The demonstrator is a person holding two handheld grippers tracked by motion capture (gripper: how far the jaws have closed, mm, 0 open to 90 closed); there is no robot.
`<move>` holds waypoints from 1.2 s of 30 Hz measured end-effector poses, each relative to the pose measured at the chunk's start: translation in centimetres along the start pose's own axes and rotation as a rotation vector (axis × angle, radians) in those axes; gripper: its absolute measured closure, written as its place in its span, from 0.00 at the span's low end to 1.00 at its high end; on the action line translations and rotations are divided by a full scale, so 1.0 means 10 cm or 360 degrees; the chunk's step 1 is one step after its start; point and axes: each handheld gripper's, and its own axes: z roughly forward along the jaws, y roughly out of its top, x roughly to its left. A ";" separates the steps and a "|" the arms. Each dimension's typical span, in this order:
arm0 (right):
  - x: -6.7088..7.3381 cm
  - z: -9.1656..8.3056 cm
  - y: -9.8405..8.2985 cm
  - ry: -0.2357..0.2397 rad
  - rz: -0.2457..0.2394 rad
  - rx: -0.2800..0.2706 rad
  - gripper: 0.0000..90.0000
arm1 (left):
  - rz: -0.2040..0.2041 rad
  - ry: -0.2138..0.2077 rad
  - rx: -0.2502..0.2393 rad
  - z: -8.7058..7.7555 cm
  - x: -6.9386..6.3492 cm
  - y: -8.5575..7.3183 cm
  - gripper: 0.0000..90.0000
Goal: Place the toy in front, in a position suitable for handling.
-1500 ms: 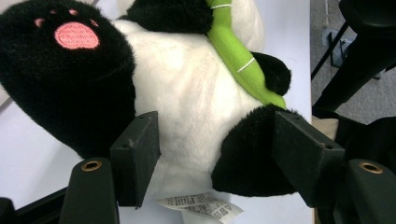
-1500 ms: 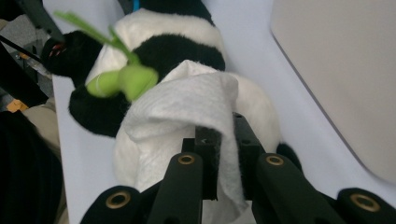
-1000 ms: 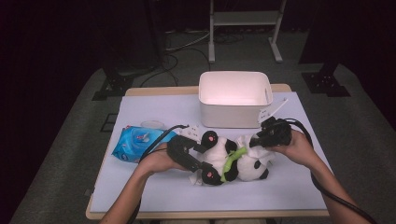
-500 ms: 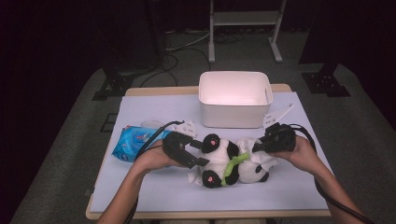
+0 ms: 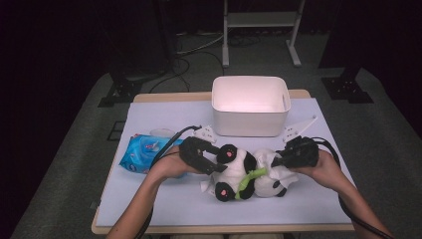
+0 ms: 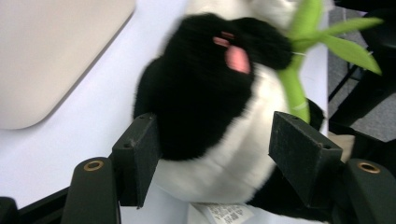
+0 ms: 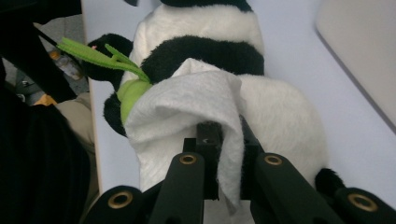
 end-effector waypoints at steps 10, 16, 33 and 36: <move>0.11 -0.02 -0.06 0.0004 -0.0029 -0.0013 0.94 | 0.0058 0.0011 0.0016 0.07 -0.01 0.07 0.41; 0.12 -0.02 -0.10 0.0009 -0.0007 -0.0044 0.94 | 0.0071 0.0045 0.0005 0.07 0.01 0.13 0.43; 0.18 -0.07 0.02 -0.0009 -0.0068 -0.0030 0.94 | 0.0049 0.0018 -0.0015 0.09 -0.03 0.03 0.42; 0.19 -0.06 0.15 -0.0015 -0.0105 -0.0026 0.94 | 0.0055 0.0015 -0.0029 0.09 -0.05 0.01 0.43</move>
